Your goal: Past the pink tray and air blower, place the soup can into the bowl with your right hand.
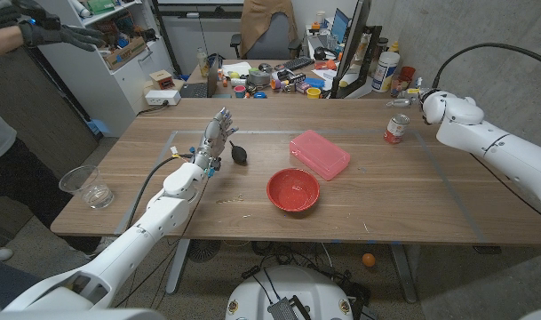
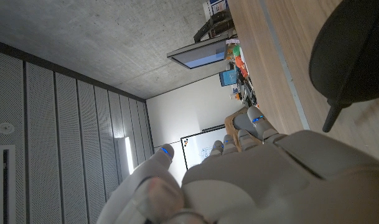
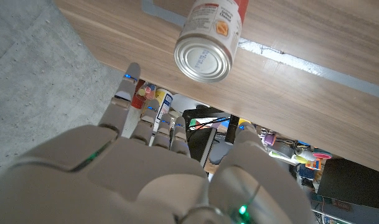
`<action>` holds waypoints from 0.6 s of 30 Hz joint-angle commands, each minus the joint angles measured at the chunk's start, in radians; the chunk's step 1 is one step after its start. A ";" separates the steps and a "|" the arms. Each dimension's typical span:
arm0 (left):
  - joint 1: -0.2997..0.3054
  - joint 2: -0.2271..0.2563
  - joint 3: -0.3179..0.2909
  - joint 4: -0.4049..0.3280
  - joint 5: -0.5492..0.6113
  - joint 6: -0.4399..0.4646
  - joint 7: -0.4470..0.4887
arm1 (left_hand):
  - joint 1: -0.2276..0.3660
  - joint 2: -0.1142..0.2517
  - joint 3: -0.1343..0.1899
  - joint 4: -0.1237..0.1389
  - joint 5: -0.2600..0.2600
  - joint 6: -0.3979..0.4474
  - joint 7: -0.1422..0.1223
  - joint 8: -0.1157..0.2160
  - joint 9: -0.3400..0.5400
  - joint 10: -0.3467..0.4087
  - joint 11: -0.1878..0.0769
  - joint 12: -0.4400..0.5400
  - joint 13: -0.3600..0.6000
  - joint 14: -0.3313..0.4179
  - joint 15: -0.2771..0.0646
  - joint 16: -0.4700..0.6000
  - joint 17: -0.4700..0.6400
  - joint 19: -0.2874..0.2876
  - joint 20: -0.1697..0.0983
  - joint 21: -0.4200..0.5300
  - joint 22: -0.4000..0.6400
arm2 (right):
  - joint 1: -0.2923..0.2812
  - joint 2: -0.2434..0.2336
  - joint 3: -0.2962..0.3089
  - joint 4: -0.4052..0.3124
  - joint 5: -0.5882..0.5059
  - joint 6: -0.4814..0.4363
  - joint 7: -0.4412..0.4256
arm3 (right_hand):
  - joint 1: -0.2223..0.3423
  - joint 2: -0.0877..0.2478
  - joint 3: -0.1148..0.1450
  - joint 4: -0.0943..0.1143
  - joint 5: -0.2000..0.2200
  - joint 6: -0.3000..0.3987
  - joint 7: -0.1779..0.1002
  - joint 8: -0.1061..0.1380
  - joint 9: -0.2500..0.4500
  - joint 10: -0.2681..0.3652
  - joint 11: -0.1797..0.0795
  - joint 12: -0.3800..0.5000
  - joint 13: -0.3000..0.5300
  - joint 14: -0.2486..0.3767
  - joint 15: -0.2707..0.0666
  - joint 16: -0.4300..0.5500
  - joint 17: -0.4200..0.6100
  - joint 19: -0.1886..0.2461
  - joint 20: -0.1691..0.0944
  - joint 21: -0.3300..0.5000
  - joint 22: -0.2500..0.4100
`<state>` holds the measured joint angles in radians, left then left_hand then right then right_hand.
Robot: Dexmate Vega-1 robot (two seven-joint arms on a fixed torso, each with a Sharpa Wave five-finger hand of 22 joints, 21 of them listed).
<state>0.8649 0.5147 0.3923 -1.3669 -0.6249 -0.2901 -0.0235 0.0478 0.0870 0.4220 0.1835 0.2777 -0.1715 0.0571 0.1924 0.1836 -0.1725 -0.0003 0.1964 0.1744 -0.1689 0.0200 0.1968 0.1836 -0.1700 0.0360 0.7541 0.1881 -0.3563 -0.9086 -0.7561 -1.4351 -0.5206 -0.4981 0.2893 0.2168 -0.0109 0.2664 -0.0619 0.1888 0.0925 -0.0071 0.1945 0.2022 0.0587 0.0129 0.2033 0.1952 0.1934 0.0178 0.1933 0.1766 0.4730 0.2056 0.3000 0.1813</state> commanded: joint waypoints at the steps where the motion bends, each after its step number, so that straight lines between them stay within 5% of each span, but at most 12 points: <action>1: -0.012 -0.004 0.007 0.013 0.001 0.004 -0.009 | -0.007 0.084 0.006 -0.001 0.004 -0.036 -0.005 0.000 0.002 -0.067 0.002 -0.001 0.005 -0.049 -0.003 -0.001 0.002 -0.085 0.005 -0.002 0.002 | 0.022 0.008 -0.038 0.027 -0.010 -0.032 0.065 | 0.002 -0.006 -0.006 -0.001 0.006 0.000 0.003 0.006 0.005 0.005 0.012 0.008 0.001 0.015 0.001 0.002 0.001 0.017 0.004 0.004 -0.001; 13: -0.011 -0.001 0.004 0.011 0.000 0.010 -0.003 | -0.008 0.084 0.008 -0.001 0.003 -0.037 -0.006 0.000 0.002 -0.067 0.002 -0.001 0.005 -0.050 -0.003 -0.001 0.002 -0.085 0.004 -0.003 0.002 | 0.058 0.037 -0.080 0.076 -0.027 -0.029 0.107 | 0.004 -0.009 -0.011 -0.003 0.009 0.010 0.005 0.011 0.005 0.021 0.017 0.015 0.000 0.042 -0.006 0.006 0.001 0.063 0.000 0.009 -0.004; 18: -0.012 -0.002 0.004 0.016 -0.001 0.012 -0.003 | -0.008 0.084 0.009 -0.002 0.003 -0.037 -0.004 0.000 0.002 -0.068 0.002 -0.001 0.005 -0.050 -0.002 -0.001 0.002 -0.085 0.003 -0.004 0.002 | 0.069 0.047 -0.091 0.091 -0.028 -0.022 0.117 | 0.003 -0.013 -0.017 -0.003 0.012 0.010 0.006 0.011 0.005 0.029 0.017 0.018 -0.001 0.068 -0.012 0.007 0.001 0.126 -0.009 0.020 -0.006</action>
<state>0.8555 0.5121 0.3967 -1.3571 -0.6249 -0.2831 -0.0296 0.0479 0.0870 0.4220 0.1835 0.2777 -0.1715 0.0572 0.1924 0.1836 -0.1725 -0.0003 0.1964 0.1744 -0.1689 0.0200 0.1968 0.1836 -0.1701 0.0359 0.7503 0.1881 -0.3123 -0.8826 -0.8184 -1.3780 -0.5395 -0.5235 0.3716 0.2180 -0.0120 0.2551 -0.0647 0.1928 0.0964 -0.0034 0.2013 0.2021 0.0750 0.0288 0.2167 0.1953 0.2473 0.0068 0.1933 0.1768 0.5732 0.1983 0.3116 0.1766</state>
